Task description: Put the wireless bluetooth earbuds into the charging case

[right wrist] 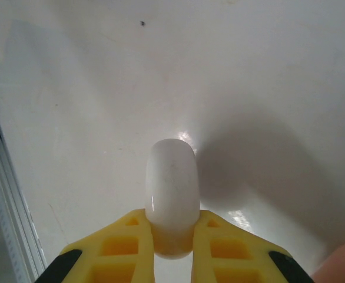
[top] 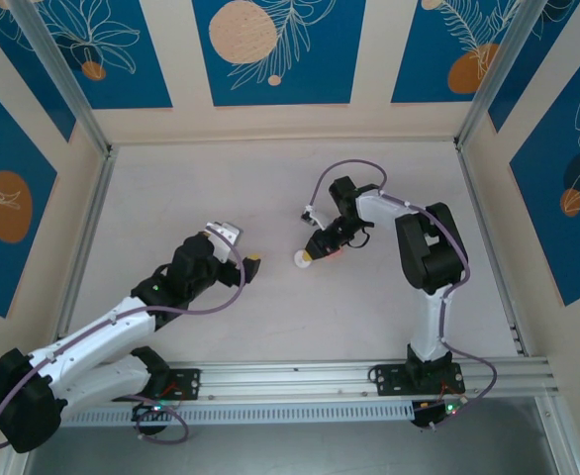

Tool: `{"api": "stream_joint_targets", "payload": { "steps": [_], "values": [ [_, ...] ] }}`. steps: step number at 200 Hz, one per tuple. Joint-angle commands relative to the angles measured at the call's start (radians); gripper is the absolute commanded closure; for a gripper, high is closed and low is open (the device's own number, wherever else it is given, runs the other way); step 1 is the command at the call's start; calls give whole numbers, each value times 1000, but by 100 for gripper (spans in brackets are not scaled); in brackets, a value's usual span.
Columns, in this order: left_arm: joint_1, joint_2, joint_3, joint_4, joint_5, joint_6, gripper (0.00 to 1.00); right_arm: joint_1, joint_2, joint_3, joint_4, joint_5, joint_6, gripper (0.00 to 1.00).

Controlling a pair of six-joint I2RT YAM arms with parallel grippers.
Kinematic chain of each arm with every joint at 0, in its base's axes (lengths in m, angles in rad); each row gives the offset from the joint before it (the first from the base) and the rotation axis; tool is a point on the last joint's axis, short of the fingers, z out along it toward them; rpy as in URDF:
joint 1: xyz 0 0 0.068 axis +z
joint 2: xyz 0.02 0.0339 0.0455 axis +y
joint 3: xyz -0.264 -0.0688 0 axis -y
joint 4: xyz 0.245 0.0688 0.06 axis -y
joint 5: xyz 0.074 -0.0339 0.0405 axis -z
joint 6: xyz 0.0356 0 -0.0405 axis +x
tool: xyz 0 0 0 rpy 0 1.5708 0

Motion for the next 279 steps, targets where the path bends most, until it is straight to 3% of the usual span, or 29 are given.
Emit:
{"api": "stream_joint_targets", "payload": {
  "steps": [1,65,119,193,249,279],
  "values": [
    [3,6,-1,-3,-22,-15,0,-6,23,46,-39,11,30,85],
    [5,24,-13,38,-7,-17,0,-7,57,84,-52,43,47,83],
    [8,28,-16,30,-2,-21,0,-7,64,99,-44,71,71,70],
    [16,19,-12,9,-2,-20,0,-1,42,101,-33,139,89,58],
    [28,21,11,-18,-22,-19,0,10,-56,81,10,177,108,54],
    [92,32,48,-32,-28,-20,0,14,-198,32,88,238,128,51]
  ]
}}
